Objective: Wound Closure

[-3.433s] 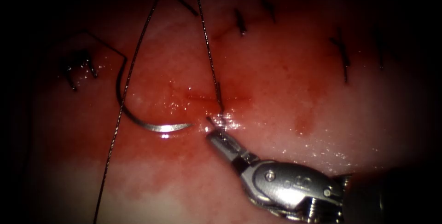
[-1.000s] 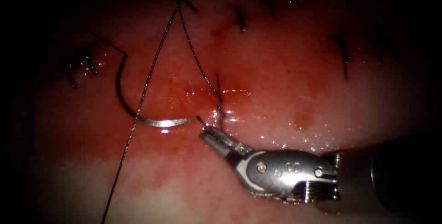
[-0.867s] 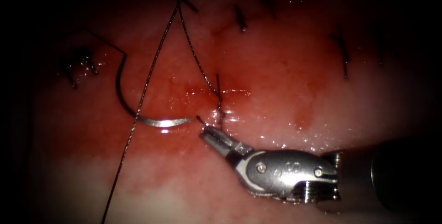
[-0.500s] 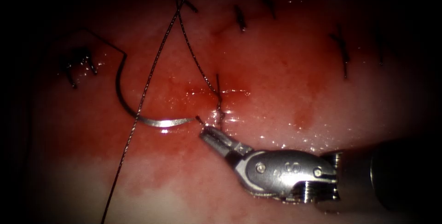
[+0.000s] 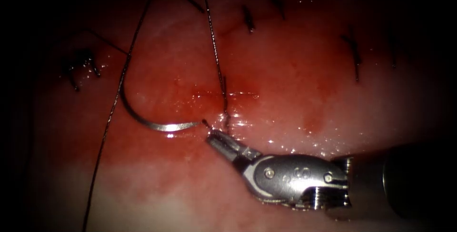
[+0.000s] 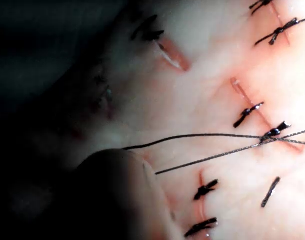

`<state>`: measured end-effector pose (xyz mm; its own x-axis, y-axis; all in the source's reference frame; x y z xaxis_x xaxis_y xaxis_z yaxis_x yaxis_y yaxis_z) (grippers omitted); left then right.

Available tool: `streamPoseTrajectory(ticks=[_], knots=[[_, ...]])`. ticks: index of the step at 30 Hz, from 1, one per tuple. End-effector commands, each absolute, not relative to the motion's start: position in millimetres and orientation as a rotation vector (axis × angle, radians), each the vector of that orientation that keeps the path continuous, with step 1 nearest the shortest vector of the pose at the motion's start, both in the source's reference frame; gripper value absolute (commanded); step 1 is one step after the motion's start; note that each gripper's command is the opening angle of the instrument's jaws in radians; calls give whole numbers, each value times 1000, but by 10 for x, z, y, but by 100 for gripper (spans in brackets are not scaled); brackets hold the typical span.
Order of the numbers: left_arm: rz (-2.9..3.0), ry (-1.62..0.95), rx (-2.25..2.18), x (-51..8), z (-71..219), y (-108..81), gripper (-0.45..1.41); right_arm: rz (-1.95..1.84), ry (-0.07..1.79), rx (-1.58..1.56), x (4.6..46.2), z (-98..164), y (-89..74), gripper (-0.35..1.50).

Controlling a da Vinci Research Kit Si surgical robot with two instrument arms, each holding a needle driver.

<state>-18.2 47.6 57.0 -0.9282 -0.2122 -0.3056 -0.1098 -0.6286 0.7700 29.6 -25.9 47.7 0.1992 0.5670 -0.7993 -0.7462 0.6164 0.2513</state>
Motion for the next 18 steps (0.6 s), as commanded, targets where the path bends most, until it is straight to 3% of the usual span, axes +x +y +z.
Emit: streamPoseTrajectory(ticks=[1, 18], knots=[[-2716, -1330, 580, -186, 581, 478, -45, 928, 1012, -205, 301, 481, -267, -35], [-2708, -1353, 626, -189, 652, 499, -45, 944, 1002, -190, 297, 471, -248, -35]])
